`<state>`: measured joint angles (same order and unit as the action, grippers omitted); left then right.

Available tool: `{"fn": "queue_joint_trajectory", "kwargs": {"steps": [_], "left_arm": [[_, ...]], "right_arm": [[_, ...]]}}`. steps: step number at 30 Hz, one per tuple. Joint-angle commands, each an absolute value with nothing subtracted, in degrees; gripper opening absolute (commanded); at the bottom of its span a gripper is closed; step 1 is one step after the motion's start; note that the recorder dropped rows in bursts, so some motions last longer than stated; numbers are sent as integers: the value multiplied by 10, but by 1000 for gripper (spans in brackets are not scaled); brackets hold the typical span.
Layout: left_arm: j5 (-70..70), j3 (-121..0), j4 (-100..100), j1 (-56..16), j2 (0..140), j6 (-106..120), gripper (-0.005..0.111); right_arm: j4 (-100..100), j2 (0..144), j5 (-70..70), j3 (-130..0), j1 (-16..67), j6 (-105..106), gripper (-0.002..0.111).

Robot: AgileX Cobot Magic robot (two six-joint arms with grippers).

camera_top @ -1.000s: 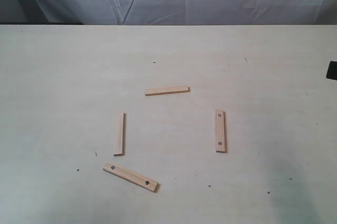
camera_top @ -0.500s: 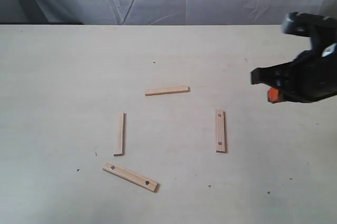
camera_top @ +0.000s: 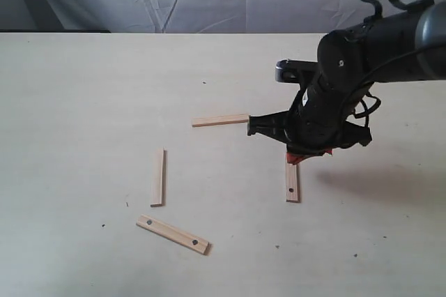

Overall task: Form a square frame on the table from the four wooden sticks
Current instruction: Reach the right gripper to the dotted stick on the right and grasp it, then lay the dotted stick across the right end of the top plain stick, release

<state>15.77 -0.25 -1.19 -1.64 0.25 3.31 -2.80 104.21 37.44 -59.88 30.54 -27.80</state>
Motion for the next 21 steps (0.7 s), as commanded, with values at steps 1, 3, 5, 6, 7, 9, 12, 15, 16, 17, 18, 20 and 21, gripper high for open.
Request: {"fn": "queue_joint_trajectory", "kwargs": {"steps": [1, 3, 5, 6, 7, 9, 12, 15, 16, 17, 18, 20, 21], "left_arm": [[153, 0, -11, -16, 0, 32, 0], [153, 0, -11, -16, 0, 32, 0], [153, 0, -11, -16, 0, 32, 0], [153, 0, -11, -16, 0, 32, 0], [153, 0, -11, -16, 0, 32, 0], [153, 0, -11, -16, 0, 32, 0], [153, 0, -11, -16, 0, 32, 0], [153, 0, -11, -16, 0, 32, 0], [153, 0, -11, -16, 0, 32, 0], [153, 0, -11, -16, 0, 32, 0], [153, 0, -11, -16, 0, 32, 0], [153, 0, -11, -16, 0, 32, 0], [153, 0, -11, -16, 0, 32, 0]], "right_arm": [[4, 1054, 373, -603, 314, -338, 18], [4, 1055, 370, -603, 314, -340, 33], [13, 1057, 367, -603, 314, -362, 41], [22, 1058, 366, -603, 314, -374, 41], [25, 1059, 365, -603, 314, -384, 41], [30, 1066, 363, -603, 314, -397, 41], [30, 1083, 363, -603, 314, -397, 41], [29, 1099, 360, -603, 314, -397, 41], [29, 1102, 359, -603, 314, -397, 41], [29, 1106, 356, -603, 314, -397, 41], [29, 1107, 357, -603, 314, -397, 41], [29, 1113, 355, -603, 314, -397, 40], [29, 1115, 354, -603, 314, -397, 38]]}}
